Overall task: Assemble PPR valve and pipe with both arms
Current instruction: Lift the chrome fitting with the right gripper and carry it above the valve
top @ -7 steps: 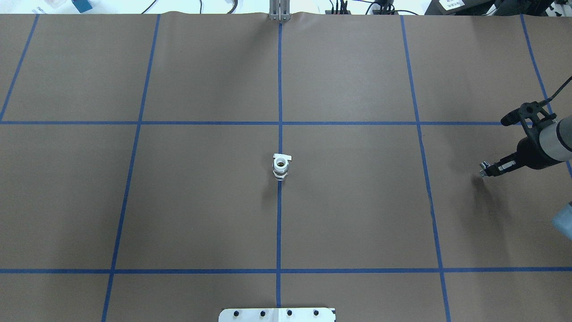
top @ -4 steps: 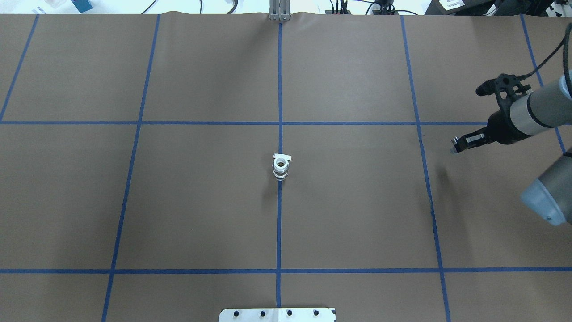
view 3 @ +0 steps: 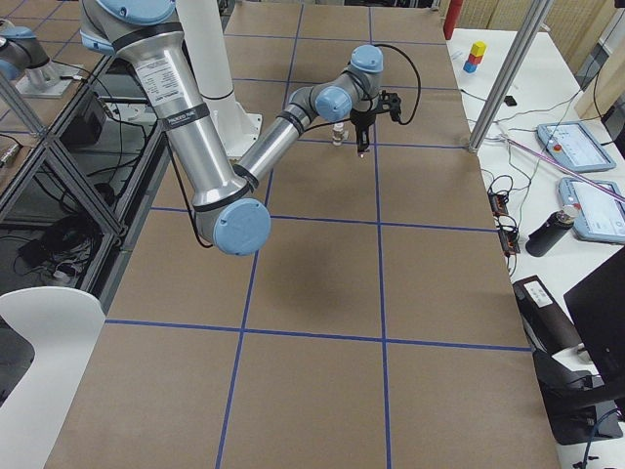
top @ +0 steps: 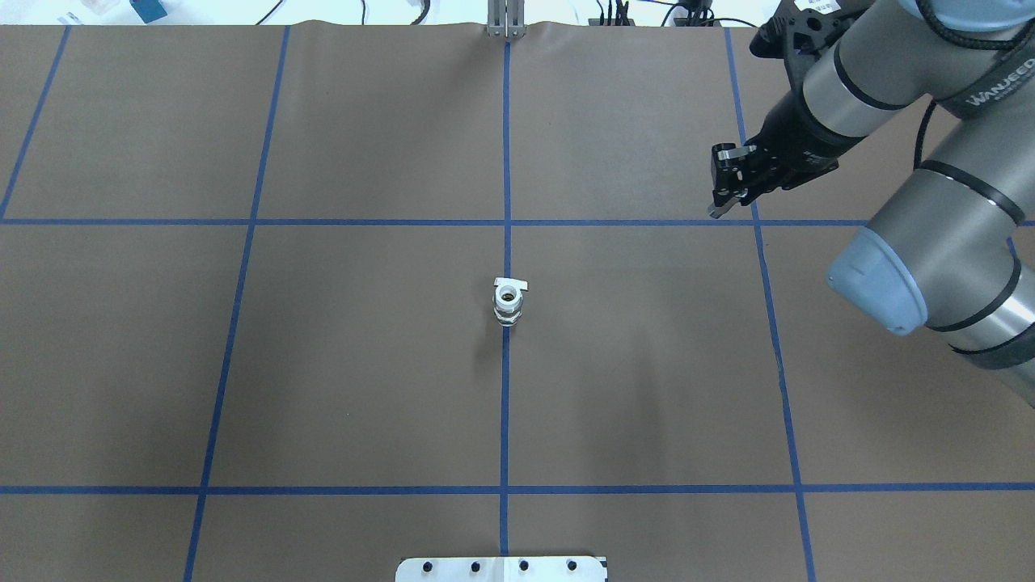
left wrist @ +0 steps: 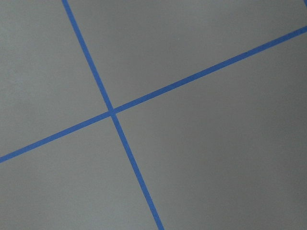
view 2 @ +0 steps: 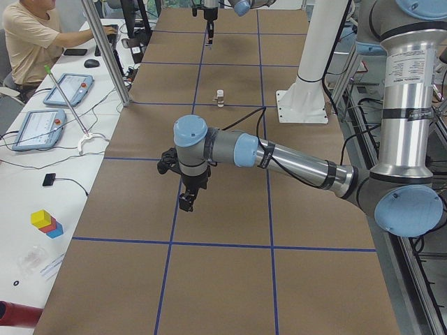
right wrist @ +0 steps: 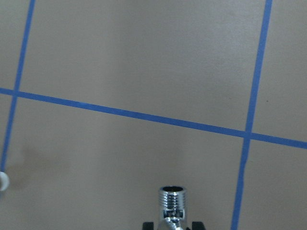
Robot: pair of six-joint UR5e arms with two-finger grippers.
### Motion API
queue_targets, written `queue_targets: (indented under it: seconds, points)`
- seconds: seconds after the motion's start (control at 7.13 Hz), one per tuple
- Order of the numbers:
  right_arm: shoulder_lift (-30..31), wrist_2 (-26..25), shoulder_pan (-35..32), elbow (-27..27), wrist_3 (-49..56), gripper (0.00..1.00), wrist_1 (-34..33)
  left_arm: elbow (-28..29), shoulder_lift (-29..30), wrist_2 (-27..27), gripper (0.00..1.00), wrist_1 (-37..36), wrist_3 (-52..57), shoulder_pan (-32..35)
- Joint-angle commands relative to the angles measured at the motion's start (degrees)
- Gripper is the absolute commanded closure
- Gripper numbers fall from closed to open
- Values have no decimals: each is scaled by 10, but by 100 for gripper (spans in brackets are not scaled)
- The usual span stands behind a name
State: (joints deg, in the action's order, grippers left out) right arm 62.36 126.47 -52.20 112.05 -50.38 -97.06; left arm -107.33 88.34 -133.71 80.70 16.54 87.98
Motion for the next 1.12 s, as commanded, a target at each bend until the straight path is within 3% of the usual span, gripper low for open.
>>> queue_targets:
  seconds: [0.0,0.28,0.56,0.84,0.98]
  points:
    - [-71,-24,53,-3,-129,100,-17,12,-5,-13,0,1,15,14]
    - [-147,-101,124,-21,-219,100,-75,14,-5,-13,0,1,15,13]
    - [-200,-160,174,-83,-279,100,-79,13,-10,-13,0,2,16,13]
    - [-238,-192,199,-151,-285,100,-78,12,-11,-14,0,2,16,13]
    - [-240,-202,208,-158,-286,100,-78,12,-11,-14,0,2,16,13]
